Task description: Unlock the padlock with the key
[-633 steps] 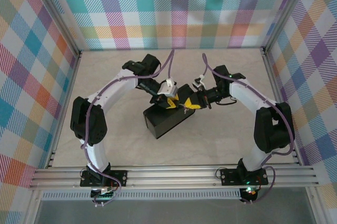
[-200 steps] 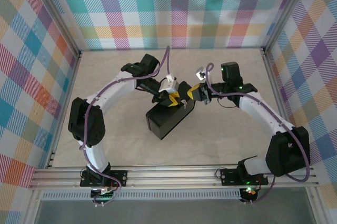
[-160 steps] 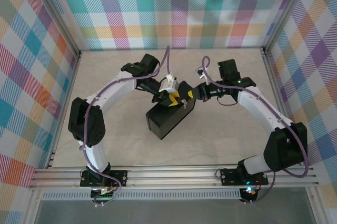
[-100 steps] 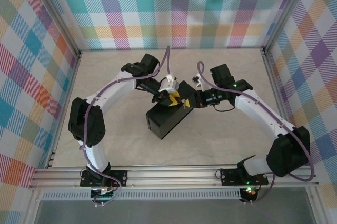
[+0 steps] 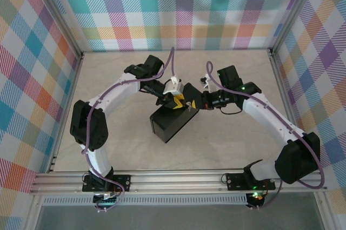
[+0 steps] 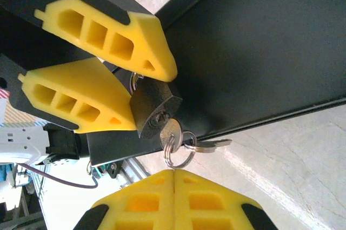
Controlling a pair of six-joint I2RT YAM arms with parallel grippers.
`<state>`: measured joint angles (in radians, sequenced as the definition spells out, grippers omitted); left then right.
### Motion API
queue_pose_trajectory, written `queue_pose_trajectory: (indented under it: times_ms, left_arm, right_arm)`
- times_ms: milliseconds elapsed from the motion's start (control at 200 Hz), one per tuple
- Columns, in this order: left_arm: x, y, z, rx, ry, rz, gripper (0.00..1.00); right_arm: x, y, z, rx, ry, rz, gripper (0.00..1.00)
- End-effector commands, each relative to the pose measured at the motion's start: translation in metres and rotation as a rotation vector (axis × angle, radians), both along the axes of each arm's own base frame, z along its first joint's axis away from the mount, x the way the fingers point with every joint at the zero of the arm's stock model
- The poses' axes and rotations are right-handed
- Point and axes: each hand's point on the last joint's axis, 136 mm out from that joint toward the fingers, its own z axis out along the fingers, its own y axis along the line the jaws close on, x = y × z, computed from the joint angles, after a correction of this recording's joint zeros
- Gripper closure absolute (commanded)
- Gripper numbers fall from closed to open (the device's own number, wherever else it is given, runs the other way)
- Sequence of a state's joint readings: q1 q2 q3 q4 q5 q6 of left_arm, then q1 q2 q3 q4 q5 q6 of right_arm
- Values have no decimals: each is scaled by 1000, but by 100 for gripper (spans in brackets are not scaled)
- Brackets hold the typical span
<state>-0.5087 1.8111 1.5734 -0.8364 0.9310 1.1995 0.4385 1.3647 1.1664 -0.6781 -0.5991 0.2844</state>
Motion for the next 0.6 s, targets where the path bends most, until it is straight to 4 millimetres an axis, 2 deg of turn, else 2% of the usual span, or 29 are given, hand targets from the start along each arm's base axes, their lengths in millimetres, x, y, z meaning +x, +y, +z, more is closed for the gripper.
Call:
queue_pose_trajectory:
  times_ms: [0,135,400,595]
  left_arm:
    - [0,-3,29,-74,-58,-18,74]
    - [-2,-3,32,-83,-60,-23,74]
    - [-2,-4,29,-84,-56,-29,74]
    - [-1,-5,28,-86,-56,-38,74]
  right_arm:
    - [-3,-1,-12,-16,48,0,100]
    - [3,5,-13,-4,59,8,100]
    - [21,27,-1,84,50,32,100]
    - [20,34,6,85,54,59,100]
